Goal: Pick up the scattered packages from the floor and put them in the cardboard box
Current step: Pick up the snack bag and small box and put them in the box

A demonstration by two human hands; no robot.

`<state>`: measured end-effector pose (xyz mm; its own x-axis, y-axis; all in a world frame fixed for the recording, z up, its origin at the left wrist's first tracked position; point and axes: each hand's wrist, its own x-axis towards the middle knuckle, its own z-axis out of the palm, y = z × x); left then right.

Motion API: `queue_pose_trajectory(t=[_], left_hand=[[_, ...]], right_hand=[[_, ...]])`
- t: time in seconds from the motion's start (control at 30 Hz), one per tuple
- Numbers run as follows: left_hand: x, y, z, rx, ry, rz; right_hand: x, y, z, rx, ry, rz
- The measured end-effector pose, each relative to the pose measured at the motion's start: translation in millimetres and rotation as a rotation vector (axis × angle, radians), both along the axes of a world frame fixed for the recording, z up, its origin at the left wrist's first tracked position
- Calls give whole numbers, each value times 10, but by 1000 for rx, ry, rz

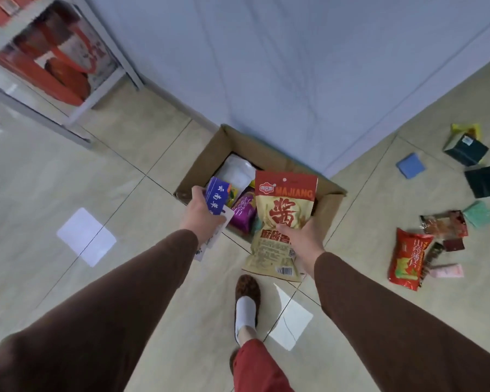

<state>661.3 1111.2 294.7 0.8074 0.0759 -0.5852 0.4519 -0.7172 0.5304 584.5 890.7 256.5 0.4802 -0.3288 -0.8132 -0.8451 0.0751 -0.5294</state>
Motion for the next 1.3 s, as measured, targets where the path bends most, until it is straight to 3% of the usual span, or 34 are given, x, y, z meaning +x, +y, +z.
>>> queue_pose_trajectory(t=[0.33, 0.5, 0.93, 1.3], left_hand=[[1019, -85, -557, 10, -15, -219], [1172, -139, -676, 122, 38, -430], [756, -637, -173, 126, -22, -739], [-396, -1966, 106, 140, -44, -869]], right_hand=[[753, 213, -388, -12, 23, -116], [691, 155, -406, -238, 113, -45], [-144, 0, 144, -303, 133, -153], [-1534, -973, 416, -255, 97, -359]])
